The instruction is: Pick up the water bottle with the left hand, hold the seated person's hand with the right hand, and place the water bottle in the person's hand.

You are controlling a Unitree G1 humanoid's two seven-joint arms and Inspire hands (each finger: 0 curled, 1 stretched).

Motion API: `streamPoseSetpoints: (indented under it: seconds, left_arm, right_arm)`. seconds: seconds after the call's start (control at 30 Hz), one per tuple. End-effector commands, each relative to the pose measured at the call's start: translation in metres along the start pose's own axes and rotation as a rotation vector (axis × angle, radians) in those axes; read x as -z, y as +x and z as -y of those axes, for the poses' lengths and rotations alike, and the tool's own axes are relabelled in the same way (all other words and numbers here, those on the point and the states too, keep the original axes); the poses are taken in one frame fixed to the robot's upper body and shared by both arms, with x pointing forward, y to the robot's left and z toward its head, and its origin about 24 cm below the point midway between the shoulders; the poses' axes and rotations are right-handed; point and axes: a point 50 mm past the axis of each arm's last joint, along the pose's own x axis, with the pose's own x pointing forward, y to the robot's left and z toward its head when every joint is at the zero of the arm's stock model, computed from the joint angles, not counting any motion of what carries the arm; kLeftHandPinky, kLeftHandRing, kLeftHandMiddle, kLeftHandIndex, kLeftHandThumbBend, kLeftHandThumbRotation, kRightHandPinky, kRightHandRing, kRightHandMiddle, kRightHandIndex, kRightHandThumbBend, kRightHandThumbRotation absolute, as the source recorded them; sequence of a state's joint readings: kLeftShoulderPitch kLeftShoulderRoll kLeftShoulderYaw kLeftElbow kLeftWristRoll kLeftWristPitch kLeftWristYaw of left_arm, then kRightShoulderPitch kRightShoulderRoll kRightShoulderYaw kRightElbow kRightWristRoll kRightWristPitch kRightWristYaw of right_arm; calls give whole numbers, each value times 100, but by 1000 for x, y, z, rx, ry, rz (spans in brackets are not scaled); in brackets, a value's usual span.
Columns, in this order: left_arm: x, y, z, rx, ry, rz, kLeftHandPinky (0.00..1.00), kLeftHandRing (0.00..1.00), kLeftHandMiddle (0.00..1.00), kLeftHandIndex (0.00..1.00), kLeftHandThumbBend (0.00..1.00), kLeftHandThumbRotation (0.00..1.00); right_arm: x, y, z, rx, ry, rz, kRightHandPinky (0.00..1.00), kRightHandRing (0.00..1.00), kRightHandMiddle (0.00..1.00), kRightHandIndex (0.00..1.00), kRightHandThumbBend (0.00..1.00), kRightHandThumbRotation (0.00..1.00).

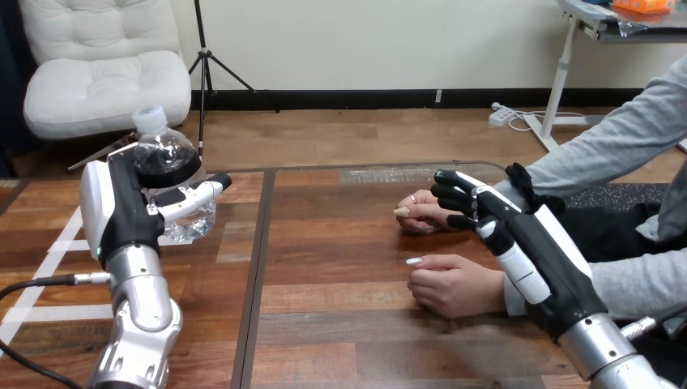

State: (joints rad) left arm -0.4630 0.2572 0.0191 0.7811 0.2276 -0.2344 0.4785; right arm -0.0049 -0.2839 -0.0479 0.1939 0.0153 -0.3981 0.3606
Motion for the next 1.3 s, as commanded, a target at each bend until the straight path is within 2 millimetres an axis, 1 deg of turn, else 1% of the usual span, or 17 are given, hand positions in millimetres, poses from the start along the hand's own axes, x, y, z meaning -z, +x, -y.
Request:
streamPoseSetpoints:
  seconds: [0.0,0.4,0.67,0.93,1.27]
  left_arm:
    - [-37,11,-5,-29,-71,124,28,34,39,42,79,0]
    - [-44,6,-7,-8,-89,150,25,31,37,41,78,0]
    - [-48,2,-9,13,-103,171,25,31,38,41,77,0]
    - [-53,-3,-9,37,-123,173,25,32,38,41,76,0]
    - [-56,-9,-8,68,-131,194,26,34,39,42,77,0]
  right_arm:
    - [-19,22,18,4,-102,107,88,90,88,88,100,99]
    - [-15,29,30,-10,-197,78,89,90,88,88,100,90]
    - [-13,32,38,-12,-288,62,84,86,86,86,100,84]
    - [-11,36,44,-22,-404,15,79,84,85,85,100,82]
    - [-8,40,51,-34,-471,-32,74,83,85,84,100,77]
